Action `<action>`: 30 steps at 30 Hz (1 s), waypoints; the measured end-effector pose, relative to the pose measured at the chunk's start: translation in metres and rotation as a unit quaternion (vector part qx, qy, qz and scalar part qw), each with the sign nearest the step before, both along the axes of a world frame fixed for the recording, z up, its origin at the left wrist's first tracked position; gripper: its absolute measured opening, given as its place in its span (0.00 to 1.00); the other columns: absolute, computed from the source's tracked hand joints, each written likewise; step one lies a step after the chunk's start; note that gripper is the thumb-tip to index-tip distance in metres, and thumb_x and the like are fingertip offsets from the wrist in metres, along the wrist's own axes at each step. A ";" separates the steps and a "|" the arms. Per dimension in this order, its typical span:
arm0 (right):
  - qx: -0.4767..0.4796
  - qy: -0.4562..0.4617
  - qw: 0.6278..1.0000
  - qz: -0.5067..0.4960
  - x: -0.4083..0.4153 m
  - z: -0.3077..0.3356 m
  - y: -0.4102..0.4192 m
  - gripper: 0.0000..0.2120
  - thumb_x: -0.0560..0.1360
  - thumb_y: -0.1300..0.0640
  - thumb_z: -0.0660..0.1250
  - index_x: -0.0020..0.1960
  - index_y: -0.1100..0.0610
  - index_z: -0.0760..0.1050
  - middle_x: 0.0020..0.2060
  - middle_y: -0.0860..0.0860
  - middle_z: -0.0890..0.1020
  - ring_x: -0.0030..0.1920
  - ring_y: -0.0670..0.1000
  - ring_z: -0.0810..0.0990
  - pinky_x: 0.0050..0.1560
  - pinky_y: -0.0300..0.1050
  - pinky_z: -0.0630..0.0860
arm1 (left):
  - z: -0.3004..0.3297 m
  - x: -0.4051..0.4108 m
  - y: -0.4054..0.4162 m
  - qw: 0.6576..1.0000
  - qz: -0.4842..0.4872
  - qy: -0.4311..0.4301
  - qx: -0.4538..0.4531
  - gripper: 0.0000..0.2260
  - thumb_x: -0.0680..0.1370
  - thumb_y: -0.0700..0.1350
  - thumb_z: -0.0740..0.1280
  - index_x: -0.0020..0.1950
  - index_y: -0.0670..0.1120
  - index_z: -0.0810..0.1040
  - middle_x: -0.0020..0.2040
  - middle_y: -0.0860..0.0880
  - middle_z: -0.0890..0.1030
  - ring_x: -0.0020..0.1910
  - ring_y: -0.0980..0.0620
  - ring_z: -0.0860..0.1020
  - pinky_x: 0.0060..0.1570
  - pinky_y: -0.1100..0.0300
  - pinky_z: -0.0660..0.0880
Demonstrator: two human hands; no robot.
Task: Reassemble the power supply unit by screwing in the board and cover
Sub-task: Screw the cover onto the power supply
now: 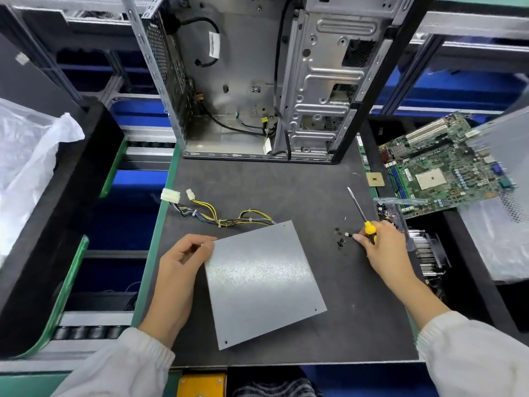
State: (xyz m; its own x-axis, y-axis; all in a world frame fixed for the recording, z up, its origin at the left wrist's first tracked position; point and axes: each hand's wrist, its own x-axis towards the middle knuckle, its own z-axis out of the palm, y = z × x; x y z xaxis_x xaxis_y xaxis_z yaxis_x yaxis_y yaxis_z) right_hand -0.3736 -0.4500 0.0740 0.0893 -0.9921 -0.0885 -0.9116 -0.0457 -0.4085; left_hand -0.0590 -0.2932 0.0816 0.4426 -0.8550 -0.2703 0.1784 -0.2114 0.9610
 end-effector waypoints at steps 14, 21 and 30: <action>-0.039 -0.258 0.930 0.259 0.171 0.100 0.061 0.17 0.75 0.59 0.70 0.63 0.52 0.76 0.38 0.49 0.85 0.39 0.51 0.83 0.44 0.48 0.79 | 0.049 0.008 -0.011 0.992 -0.060 -0.091 -0.057 0.09 0.77 0.48 0.68 0.45 0.47 0.86 0.42 0.51 0.85 0.45 0.56 0.82 0.49 0.64 0.76; -0.140 -0.182 0.912 0.341 0.198 0.089 0.068 0.30 0.73 0.63 0.67 0.72 0.49 0.64 0.42 0.52 0.85 0.39 0.58 0.81 0.38 0.53 0.77 | 0.049 0.012 -0.012 0.996 -0.055 0.029 -0.067 0.12 0.77 0.52 0.64 0.48 0.49 0.87 0.50 0.48 0.86 0.54 0.53 0.81 0.60 0.55 0.71; -0.005 -0.243 0.919 0.311 0.186 0.090 0.064 0.16 0.77 0.45 0.64 0.63 0.46 0.74 0.41 0.47 0.83 0.33 0.47 0.77 0.41 0.48 0.76 | 0.029 0.019 -0.010 0.993 -0.012 0.089 -0.071 0.11 0.76 0.49 0.68 0.49 0.44 0.85 0.50 0.44 0.84 0.53 0.50 0.79 0.62 0.52 0.71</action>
State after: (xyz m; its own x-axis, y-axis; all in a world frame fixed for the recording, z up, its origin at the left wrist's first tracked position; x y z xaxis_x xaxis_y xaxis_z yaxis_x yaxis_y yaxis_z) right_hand -0.1877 -0.3862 0.1643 0.6651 -0.7370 0.1208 -0.4187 -0.5019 -0.7568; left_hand -0.0400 -0.3033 0.1111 0.3782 -0.8995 -0.2188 0.3440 -0.0828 0.9353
